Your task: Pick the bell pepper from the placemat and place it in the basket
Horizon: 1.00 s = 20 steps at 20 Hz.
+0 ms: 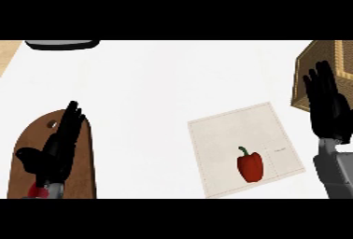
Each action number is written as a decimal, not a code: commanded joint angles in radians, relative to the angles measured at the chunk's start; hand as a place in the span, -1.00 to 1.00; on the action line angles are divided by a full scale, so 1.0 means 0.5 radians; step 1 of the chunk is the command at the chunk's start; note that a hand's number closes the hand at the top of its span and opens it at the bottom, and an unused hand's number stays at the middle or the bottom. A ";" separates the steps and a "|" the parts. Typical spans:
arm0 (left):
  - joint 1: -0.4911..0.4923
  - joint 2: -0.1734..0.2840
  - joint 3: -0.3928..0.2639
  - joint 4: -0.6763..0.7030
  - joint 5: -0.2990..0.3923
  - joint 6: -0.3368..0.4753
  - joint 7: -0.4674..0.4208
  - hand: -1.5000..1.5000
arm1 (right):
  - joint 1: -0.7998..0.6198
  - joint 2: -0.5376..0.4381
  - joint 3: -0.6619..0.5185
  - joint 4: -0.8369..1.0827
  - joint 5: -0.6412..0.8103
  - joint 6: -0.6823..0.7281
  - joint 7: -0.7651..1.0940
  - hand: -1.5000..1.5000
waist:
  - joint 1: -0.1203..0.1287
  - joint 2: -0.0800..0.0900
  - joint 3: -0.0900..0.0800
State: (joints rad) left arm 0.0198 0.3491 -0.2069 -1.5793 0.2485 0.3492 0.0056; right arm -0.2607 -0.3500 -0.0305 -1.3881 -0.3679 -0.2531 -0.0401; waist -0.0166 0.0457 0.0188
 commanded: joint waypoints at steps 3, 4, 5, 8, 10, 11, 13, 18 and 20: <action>-0.182 0.106 0.030 0.106 -0.027 -0.057 0.174 0.00 | -0.306 -0.076 0.051 0.000 -0.201 0.554 -0.093 1.00 | 0.056 -0.073 -0.032; -0.169 0.178 0.084 0.059 0.016 -0.116 0.178 0.00 | -0.290 -0.130 0.038 -0.005 -0.279 0.762 -0.167 1.00 | 0.073 -0.075 -0.028; -0.200 0.163 0.047 0.125 -0.010 -0.132 0.163 0.00 | -0.381 -0.057 0.114 -0.049 -0.301 0.856 -0.234 1.00 | 0.088 -0.062 -0.028; -0.194 0.163 0.018 0.117 0.049 -0.208 0.216 0.00 | -0.408 -0.275 0.548 -0.278 0.163 1.203 -0.463 1.00 | 0.151 -0.068 -0.038; -0.217 0.175 0.027 0.144 0.060 -0.216 0.266 0.00 | -0.386 -0.324 0.721 -0.412 0.476 1.199 -0.655 -1.00 | 0.087 -0.089 -0.038; -0.253 0.228 0.093 0.179 0.094 -0.249 0.290 0.00 | -0.291 -0.242 0.837 -0.476 0.604 1.119 -0.732 -1.00 | 0.046 -0.093 -0.037; -0.272 0.262 0.130 0.166 0.121 -0.274 0.337 0.00 | -0.060 -0.016 1.001 -0.570 0.822 0.840 -0.913 -1.00 | 0.015 -0.100 -0.035; -0.364 0.260 0.248 0.422 0.169 -0.407 0.278 0.00 | 0.059 0.023 1.179 -1.003 1.085 0.609 -0.268 -1.00 | 0.000 -0.100 -0.041; -0.352 0.230 0.167 0.262 0.088 -0.290 0.390 0.00 | 0.027 -0.064 1.156 -1.188 1.070 0.696 0.082 -1.00 | 0.000 -0.109 -0.041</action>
State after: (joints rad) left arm -0.1514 0.4774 -0.1083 -1.4240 0.3153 0.1824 0.1685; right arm -0.2628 -0.3677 0.5101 -1.8194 0.1202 0.0980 -0.2314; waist -0.0111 -0.0035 -0.0007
